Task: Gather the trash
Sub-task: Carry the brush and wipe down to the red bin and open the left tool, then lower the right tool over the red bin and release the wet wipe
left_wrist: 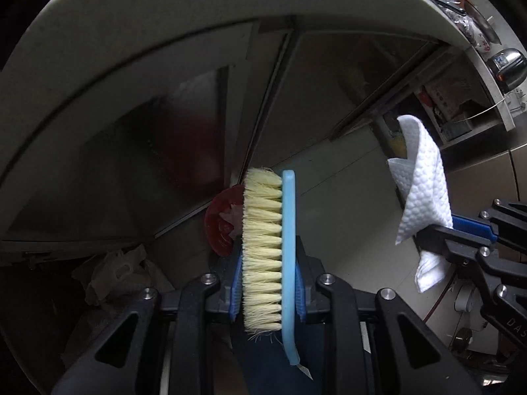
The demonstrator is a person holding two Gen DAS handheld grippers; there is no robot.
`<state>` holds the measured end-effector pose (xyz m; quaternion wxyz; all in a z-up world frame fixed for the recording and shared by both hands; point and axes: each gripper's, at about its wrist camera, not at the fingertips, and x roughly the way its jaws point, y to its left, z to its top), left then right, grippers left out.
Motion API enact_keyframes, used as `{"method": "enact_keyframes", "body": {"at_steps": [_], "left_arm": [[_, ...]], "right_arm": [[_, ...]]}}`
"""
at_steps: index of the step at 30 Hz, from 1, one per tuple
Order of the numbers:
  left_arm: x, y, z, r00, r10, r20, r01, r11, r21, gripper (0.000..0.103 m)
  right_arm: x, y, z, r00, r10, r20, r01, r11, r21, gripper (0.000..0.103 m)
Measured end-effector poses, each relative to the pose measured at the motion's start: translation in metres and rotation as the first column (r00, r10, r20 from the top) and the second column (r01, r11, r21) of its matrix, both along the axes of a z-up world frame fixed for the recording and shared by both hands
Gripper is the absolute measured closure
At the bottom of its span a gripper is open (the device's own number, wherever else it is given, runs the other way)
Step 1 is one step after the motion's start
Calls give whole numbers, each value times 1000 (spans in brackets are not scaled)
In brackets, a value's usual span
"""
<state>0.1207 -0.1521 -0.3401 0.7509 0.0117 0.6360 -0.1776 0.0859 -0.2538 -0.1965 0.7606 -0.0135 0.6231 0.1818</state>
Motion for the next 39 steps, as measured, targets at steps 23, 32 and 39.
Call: {"method": "enact_keyframes", "body": {"at_steps": [23, 32, 39], "left_arm": [[25, -20, -189, 992, -102, -80, 107, 992, 68, 31], [21, -15, -176, 992, -104, -70, 108, 993, 43, 16], [15, -4, -160, 996, -73, -48, 75, 996, 48, 0]], "right_arm": [[17, 1, -141, 994, -79, -75, 76, 996, -38, 94], [12, -12, -145, 992, -100, -81, 98, 995, -26, 94], [15, -13, -149, 996, -55, -73, 56, 998, 0, 94]]}}
